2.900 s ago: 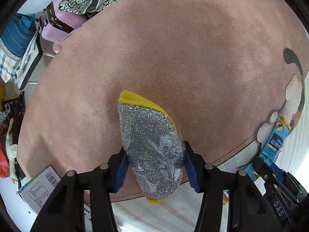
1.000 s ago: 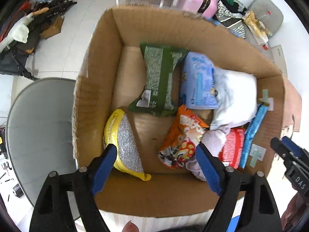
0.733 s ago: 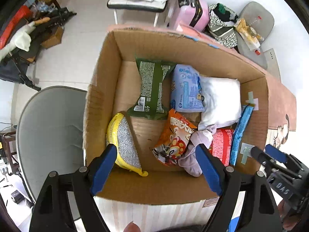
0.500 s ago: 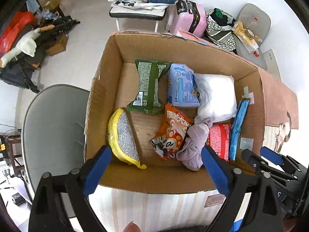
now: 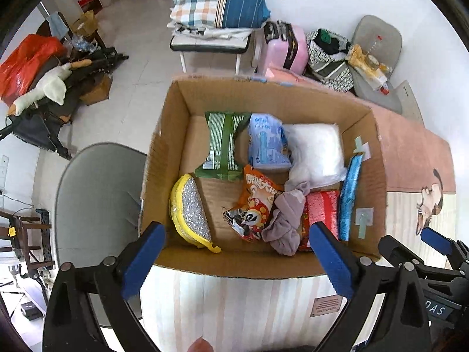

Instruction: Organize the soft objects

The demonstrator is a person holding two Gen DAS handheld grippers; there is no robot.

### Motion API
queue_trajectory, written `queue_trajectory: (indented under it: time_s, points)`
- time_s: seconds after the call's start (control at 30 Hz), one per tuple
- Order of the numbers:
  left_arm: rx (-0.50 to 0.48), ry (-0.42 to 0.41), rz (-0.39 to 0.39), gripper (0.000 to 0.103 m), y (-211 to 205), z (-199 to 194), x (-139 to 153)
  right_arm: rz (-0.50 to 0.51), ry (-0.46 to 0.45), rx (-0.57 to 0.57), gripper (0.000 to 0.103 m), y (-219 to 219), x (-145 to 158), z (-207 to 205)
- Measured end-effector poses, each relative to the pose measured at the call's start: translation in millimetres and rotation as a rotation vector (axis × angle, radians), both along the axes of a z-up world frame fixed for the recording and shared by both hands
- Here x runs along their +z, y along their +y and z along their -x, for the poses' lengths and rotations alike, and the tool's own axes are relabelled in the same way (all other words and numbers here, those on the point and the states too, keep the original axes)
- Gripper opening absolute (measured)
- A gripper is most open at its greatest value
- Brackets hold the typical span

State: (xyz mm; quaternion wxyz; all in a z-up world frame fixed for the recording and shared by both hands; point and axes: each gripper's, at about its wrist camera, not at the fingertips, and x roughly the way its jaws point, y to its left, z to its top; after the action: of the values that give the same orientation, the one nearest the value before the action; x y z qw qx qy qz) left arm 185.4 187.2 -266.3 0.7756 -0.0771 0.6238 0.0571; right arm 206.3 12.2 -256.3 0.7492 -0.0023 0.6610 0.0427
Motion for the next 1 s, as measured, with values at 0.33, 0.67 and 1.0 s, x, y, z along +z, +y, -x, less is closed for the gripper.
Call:
queue_trajectory:
  time_s: [0.33, 0.67, 1.0]
  points:
    - [-0.019, -0.169, -0.006, 0.101, -16, 44, 108, -0.037, -0.169, 0.021, 0.103, -16, 110, 47]
    - [-0.023, -0.310, -0.048, 0.101, -28, 98, 196, -0.039, -0.350, 0.030, 0.103, -28, 218, 111]
    - [-0.005, -0.345, -0.062, 0.101, -35, 130, 221, -0.020, -0.446, 0.066, 0.103, -32, 273, 150]
